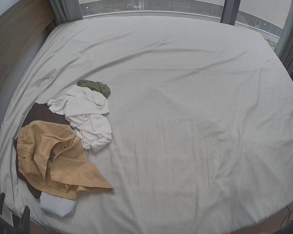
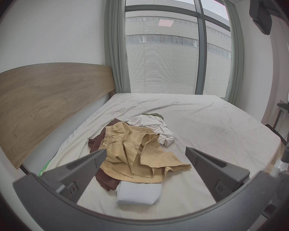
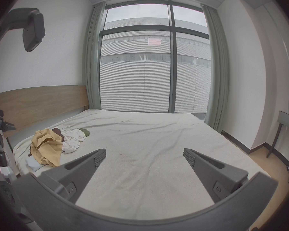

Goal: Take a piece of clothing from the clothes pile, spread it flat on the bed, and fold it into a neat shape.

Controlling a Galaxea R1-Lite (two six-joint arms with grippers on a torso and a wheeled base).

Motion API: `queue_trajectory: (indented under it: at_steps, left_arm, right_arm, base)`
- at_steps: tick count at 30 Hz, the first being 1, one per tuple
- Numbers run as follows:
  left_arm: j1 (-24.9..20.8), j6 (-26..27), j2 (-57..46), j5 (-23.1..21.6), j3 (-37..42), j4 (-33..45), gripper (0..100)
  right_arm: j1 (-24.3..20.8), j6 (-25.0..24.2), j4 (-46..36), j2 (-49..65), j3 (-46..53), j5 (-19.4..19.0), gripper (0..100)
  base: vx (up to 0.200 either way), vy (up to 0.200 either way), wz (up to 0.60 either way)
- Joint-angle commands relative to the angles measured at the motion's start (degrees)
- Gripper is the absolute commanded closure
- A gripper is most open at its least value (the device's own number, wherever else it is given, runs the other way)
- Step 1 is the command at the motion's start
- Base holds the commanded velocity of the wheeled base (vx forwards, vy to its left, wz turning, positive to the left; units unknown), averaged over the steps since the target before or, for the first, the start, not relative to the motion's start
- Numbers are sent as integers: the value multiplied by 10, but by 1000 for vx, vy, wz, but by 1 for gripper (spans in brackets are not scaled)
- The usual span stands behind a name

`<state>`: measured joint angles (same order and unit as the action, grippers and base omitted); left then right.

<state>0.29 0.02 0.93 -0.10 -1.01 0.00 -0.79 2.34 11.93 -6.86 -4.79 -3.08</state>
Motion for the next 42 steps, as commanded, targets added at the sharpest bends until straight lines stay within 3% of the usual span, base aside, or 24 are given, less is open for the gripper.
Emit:
queue_trajectory:
  at_steps: [1,10,11,18,21,24,25,42]
  left_arm:
    - [0,-3,-9,0,10,0,0]
    - [0,-8,-9,0,10,0,0]
    - [0,-8,-9,0,10,0,0]
    - [0,-9,-9,0,10,0,0]
    - [0,-11,-9,0,10,0,0]
    - [0,-12,-9,0,10,0,0]
    - [0,-14,-9,0,10,0,0]
    - [0,-14,-9,0,10,0,0]
  right_arm:
    - [-58,-11,9,-121,-21,-14,0]
    - [-118,-20,14,-234,-111,-55,0]
    - [-133,-22,16,-255,-130,-76,0]
    - [-177,-51,20,-341,-172,-120,0]
    - [-213,-148,49,-401,-201,-145,0]
    - [-229,-175,53,-424,-214,-154,0]
    - [-254,-179,56,-446,-224,-161,0]
    - [-344,-181,209,-706,-275,-161,0]
  base:
    - [0,0,0]
    - [0,0,0]
    - [0,0,0]
    - [0,0,0]
    - [0,0,0]
    - [0,0,0]
    - [0,0,0]
    - [0,0,0]
